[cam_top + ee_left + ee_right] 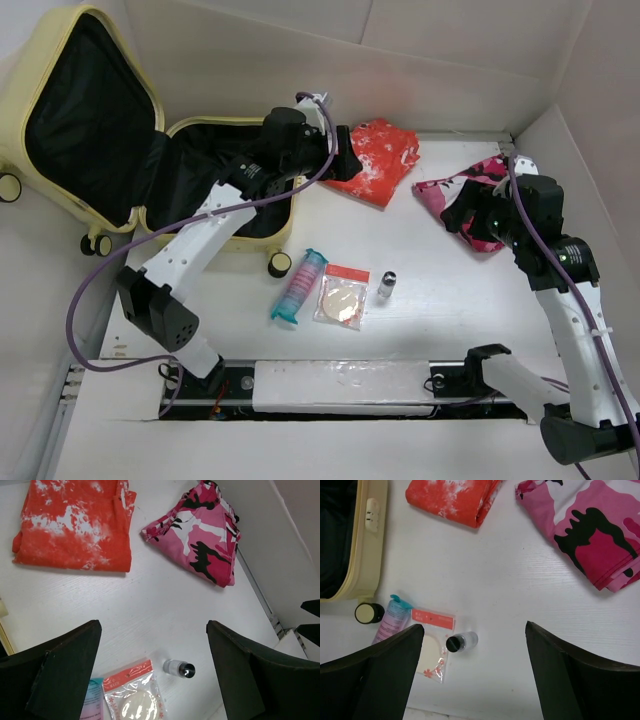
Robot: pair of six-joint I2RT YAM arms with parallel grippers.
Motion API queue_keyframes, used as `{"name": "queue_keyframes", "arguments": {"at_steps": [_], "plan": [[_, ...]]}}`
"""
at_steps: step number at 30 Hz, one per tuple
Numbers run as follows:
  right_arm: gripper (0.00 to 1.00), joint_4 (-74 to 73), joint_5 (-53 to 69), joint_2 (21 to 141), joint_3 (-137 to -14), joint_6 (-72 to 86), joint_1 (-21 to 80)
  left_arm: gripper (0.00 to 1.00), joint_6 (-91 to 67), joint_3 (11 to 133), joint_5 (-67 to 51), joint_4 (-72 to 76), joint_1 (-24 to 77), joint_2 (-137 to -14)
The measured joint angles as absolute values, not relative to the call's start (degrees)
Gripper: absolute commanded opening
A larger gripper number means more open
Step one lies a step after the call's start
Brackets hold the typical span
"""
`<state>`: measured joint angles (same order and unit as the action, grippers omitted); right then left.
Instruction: Pack the luggage
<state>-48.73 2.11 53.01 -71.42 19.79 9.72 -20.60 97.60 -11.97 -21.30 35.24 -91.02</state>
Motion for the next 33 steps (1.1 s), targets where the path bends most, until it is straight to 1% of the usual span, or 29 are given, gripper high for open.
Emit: {"name": "queue_keyframes", "arguments": {"at_steps": [2, 3, 5, 6, 7, 8, 9, 10, 11, 12, 13, 14, 16, 17, 18, 19, 20, 21, 24, 27, 28, 29, 31, 32, 33], "plan": [[0.88, -48.73, 2.28, 52.99, -71.40, 19.70, 9.72, 0.84, -20.88, 97.60, -12.21, -21.21, 35.24, -90.98], [0.87, -48.73, 2.39, 52.97, -71.40, 19.68, 9.72, 0.82, -20.91, 97.60, -12.40, -21.02, 35.24, -90.87], [0.82, -48.73, 2.48, 52.93, -71.37, 19.51, 9.72, 0.80, -21.12, 97.51, -12.71, -20.84, 35.24, -90.65], [0.82, -48.71, 2.52, 52.93, -71.33, 19.42, 9.72, 0.79, -21.26, 97.32, -12.88, -20.82, 35.24, -90.52], [0.74, -48.66, 2.59, 52.93, -71.26, 19.33, 9.72, 0.78, -21.39, 96.38, -12.99, -20.32, 35.24, -90.00], [0.67, -48.66, 2.70, 52.93, -71.18, 19.14, 9.72, 0.74, -21.52, 95.18, -13.08, -20.34, 35.24, -89.14], [0.57, -48.64, 2.94, 52.93, -71.13, 18.98, 9.72, 0.73, -21.63, 93.95, -13.10, -20.58, 35.24, -88.25], [0.38, -48.62, 3.27, 52.93, -71.13, 18.87, 9.72, 0.71, -21.65, 92.82, -12.99, -20.78, 35.24, -87.44], [0.12, -48.56, 3.75, 52.93, -71.09, 18.65, 9.72, 0.70, -21.74, 91.33, -12.73, -21.04, 35.24, -86.35], [0.05, -48.49, 4.40, 52.90, -71.00, 18.24, 9.72, 0.69, -21.71, 90.19, -12.27, -21.56, 35.35, -85.32], [0.02, -48.45, 5.06, 52.88, -70.87, 18.26, 9.72, 0.67, -21.65, 88.90, -10.85, -22.35, 35.64, -84.25], [0.02, -48.45, 5.52, 52.88, -70.65, 18.17, 9.89, 0.65, -21.54, 87.33, -8.91, -23.03, 36.05, -83.00], [0.27, -48.51, 6.55, 52.84, -69.78, 17.72, 10.72, 0.65, -21.47, 83.64, -5.26, -25.15, 37.47, -79.85], [0.42, -48.56, 7.01, 52.84, -69.17, 17.56, 11.60, 0.64, -21.63, 81.52, -3.70, -26.15, 38.37, -78.15], [0.71, -48.51, 7.77, 52.82, -68.34, 17.19, 12.78, 0.64, -22.00, 79.31, -2.44, -27.29, 39.03, -76.38], [0.84, -48.66, 8.40, 52.88, -67.42, 17.06, 14.04, 0.64, -22.44, 77.41, -1.56, -28.32, 39.66, -74.83], [0.92, -48.77, 9.13, 53.01, -66.50, 16.51, 15.55, 0.64, -23.09, 75.35, -0.64, -29.45, 40.12, -73.23], [0.97, -48.86, 9.76, 53.32, -65.71, 16.34, 17.08, 0.64, -23.99, 73.41, 0.23, -30.30, 40.23, -71.68], [1.00, -48.86, 10.00, 55.79, -63.59, 16.23, 22.72, 0.64, -26.70, 69.60, 2.61, -32.99, 40.05, -67.77], [1.00, -48.56, 9.19, 61.01, -62.76, 16.34, 27.53, 0.64, -28.69, 69.23, 4.64, -33.87, 40.03, -65.69], [0.93, -48.42, 8.80, 62.94, -62.59, 16.36, 28.77, 0.64, -29.19, 69.38, 5.15, -33.95, 40.03, -65.28], [0.88, -48.05, 8.21, 64.62, -62.26, 16.36, 29.93, 0.64, -29.61, 69.71, 5.67, -34.00, 40.03, -65.01], [0.85, -47.46, 7.01, 67.48, -61.58, 16.51, 31.44, 0.64, -30.41, 70.81, 6.52, -34.09, 40.03, -64.95], [0.77, -46.87, 6.17, 68.99, -61.19, 16.67, 32.27, 0.64, -30.74, 71.35, 6.87, -33.91, 40.03, -64.95], [0.73, -46.44, 5.50, 70.26, -60.93, 16.64, 32.77, 0.64, -31.03, 71.75, 7.20, -33.58, 40.03, -64.82]]}}
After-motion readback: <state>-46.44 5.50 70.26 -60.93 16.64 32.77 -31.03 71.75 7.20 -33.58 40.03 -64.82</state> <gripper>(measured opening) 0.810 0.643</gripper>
